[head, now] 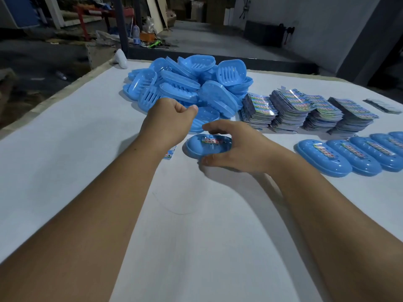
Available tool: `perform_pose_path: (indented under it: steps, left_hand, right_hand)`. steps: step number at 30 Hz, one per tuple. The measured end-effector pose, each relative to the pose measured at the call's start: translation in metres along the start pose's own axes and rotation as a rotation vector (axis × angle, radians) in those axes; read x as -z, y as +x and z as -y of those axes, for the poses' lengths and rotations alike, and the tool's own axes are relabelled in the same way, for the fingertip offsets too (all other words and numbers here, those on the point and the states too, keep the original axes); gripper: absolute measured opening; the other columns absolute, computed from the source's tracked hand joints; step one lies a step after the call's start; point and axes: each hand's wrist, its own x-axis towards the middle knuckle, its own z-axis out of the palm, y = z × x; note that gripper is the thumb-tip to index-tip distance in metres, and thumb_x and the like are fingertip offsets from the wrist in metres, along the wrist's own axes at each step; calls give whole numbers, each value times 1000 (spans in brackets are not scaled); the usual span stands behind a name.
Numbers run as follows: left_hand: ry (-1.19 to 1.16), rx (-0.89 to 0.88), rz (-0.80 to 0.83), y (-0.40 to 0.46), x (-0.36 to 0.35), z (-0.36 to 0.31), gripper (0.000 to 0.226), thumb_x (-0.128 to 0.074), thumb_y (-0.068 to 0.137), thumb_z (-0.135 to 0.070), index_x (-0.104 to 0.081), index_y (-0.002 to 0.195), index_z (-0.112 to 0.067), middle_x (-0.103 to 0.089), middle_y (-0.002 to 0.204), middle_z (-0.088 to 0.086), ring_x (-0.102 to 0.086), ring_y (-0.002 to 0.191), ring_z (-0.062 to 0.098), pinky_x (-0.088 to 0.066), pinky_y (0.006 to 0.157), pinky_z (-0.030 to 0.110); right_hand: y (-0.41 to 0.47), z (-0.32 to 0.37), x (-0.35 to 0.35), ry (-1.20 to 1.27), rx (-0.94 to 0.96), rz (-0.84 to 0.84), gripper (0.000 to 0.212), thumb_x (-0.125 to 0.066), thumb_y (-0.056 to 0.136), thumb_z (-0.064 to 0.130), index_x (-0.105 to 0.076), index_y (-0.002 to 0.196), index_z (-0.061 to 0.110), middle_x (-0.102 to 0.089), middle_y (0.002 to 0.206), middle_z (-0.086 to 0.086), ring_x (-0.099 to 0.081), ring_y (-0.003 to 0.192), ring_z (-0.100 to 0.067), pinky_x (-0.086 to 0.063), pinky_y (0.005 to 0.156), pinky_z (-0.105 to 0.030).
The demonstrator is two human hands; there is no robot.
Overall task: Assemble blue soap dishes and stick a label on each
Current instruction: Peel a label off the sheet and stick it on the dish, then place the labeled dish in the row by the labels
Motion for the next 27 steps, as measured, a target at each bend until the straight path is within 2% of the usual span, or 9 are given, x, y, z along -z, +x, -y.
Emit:
perform_pose_path:
  steps: [3, 5, 8, 10, 13, 17, 20, 27]
  left_hand:
    - [25, -21, -19, -1, -1, 0, 36, -64, 92, -46, -64, 81, -11, -63, 68, -7, -64, 74, 15, -48, 72, 34]
    - [41, -28, -28, 0, -2, 0, 32, -65, 91, -47, -64, 80, -16, -64, 71, -8, -63, 75, 13, -47, 71, 33]
    - [88, -20, -34, 0, -4, 0, 28, -64, 90, -50, -63, 83, -23, -64, 75, -9, -62, 73, 11, -44, 68, 32]
    - [114, -22, -38, -1, -6, -1, 28, -64, 90, -52, -62, 83, -25, -61, 76, -11, -62, 72, 12, -47, 68, 33]
    - [133, -27, -43, -5, -8, -2, 29, -64, 90, -52, -58, 81, -25, -60, 78, -12, -63, 67, 21, -53, 66, 35]
    - [144, -49, -40, -6, -11, -1, 26, -66, 90, -51, -62, 88, -25, -58, 81, -13, -60, 76, 21, -46, 70, 35]
    - [162, -53, -38, -7, -13, -1, 25, -66, 91, -50, -63, 92, -26, -55, 79, -14, -58, 77, 19, -44, 71, 35]
    - [180, -65, -38, -6, -13, 0, 24, -65, 91, -49, -63, 93, -25, -62, 89, -2, -60, 84, 25, -45, 74, 37]
  right_hand:
    - [-4, 2, 0, -34, -24, -33, 72, -85, 71, 50, -58, 135, 32, -64, 122, 11, -61, 110, -7, -49, 100, -32]
    - [-8, 3, 3, -114, -79, -99, 74, -79, 71, 62, -56, 136, 34, -64, 120, 10, -61, 107, -11, -50, 97, -34]
    - [-15, -1, 13, -282, -206, -225, 80, -67, 71, 76, -51, 136, 34, -63, 126, 4, -59, 115, -23, -49, 97, -41]
    - [-21, -6, 22, -389, -317, -273, 73, -61, 73, 78, -53, 130, 34, -63, 127, -1, -57, 117, -29, -48, 96, -43]
    - [-38, -17, 34, -448, -474, -296, 65, -58, 76, 77, -56, 120, 29, -63, 124, -7, -55, 118, -34, -47, 95, -44]
    - [-60, -29, 38, -469, -608, -244, 69, -57, 79, 73, -53, 129, 25, -56, 133, -9, -50, 126, -36, -43, 97, -45]
    - [-65, -31, 39, -439, -632, -253, 68, -58, 82, 70, -53, 131, 23, -50, 135, -9, -47, 127, -36, -42, 98, -44]
    - [-68, -35, 42, -412, -649, -337, 63, -64, 84, 59, -49, 133, 22, -45, 135, -10, -42, 129, -39, -40, 97, -44]
